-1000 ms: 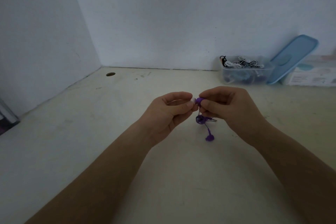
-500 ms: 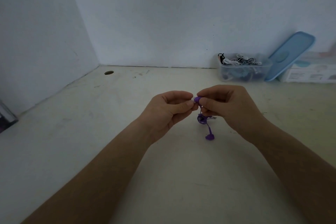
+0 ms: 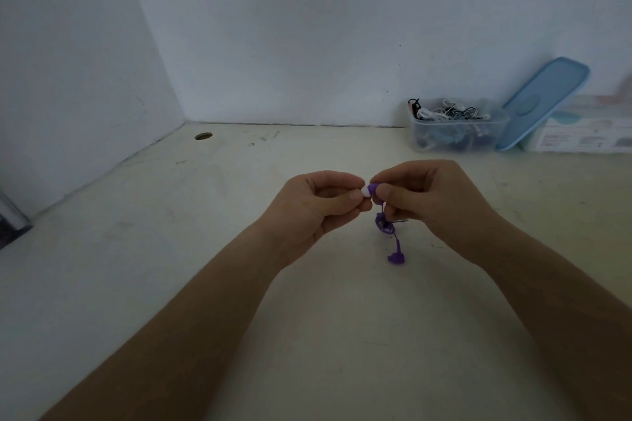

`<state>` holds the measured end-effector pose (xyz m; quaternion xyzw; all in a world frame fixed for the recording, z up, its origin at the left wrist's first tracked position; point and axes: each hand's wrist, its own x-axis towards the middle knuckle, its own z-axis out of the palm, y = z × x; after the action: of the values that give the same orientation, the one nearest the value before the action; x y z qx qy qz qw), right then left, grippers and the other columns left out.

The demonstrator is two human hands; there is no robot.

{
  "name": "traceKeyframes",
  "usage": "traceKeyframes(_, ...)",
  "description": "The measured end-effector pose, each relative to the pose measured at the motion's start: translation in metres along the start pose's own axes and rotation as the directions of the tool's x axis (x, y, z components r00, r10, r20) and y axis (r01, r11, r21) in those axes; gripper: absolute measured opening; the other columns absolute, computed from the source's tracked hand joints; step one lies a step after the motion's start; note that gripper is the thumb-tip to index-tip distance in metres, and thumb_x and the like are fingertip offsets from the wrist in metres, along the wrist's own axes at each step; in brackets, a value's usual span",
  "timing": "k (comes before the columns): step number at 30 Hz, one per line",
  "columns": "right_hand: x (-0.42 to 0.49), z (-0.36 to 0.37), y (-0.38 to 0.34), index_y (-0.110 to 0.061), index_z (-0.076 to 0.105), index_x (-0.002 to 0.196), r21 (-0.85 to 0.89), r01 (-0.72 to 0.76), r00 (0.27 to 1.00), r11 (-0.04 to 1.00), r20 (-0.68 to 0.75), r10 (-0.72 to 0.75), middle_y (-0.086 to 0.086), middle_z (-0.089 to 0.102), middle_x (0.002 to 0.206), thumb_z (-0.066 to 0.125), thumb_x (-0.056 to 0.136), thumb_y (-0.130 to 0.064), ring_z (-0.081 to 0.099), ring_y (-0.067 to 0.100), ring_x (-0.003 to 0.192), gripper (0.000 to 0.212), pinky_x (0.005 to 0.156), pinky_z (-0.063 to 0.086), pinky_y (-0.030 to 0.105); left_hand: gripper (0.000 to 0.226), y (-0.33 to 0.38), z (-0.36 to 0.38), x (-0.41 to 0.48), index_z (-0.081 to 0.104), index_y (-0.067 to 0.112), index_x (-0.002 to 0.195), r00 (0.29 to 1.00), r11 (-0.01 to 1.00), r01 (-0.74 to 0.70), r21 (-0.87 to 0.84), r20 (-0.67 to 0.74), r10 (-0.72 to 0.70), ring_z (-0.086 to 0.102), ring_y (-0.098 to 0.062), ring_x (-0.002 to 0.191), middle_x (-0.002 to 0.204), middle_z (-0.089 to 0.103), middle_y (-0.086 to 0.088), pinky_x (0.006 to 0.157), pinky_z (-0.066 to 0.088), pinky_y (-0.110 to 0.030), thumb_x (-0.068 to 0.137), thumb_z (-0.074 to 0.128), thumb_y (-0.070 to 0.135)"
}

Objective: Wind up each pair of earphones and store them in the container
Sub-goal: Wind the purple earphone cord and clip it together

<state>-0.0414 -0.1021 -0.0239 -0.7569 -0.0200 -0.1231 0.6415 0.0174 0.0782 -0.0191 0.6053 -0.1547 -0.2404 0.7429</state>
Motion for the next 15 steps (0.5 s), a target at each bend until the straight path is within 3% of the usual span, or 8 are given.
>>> traceKeyframes(10, -0.0015, -0.0019, -0.0020, -0.012, 0.075, 0.090, -0.019, 0.035, 0.999, 0.999, 0.028, -0.034, 0.006, 0.073, 0.070, 0.069, 0.087, -0.001, 0.065, 0.015, 0.059, 0.013, 0.065, 0.058, 0.025, 0.026, -0.0011, 0.0000, 0.0005, 0.070, 0.005, 0.091, 0.999, 1.000, -0.017, 0.014, 0.030, 0.017, 0.074, -0.018, 0.076, 0.083, 0.075, -0.012, 0.067, 0.058, -0.021, 0.066, 0.072, 0.007)
traceKeyframes(15, -0.0005, 0.0006, -0.0023, -0.011, 0.075, 0.087, -0.065, 0.089, 0.996, 0.994, 0.003, -0.089, 0.006, 0.074, 0.069, 0.071, 0.086, 0.001, 0.066, 0.015, 0.057, 0.013, 0.061, 0.056, 0.022, 0.026, -0.0012, -0.0002, 0.0025, 0.070, 0.002, 0.094, 0.999, 1.000, -0.026, 0.008, 0.020, 0.026, 0.073, -0.018, 0.075, 0.083, 0.075, -0.013, 0.066, 0.057, -0.020, 0.068, 0.073, 0.006)
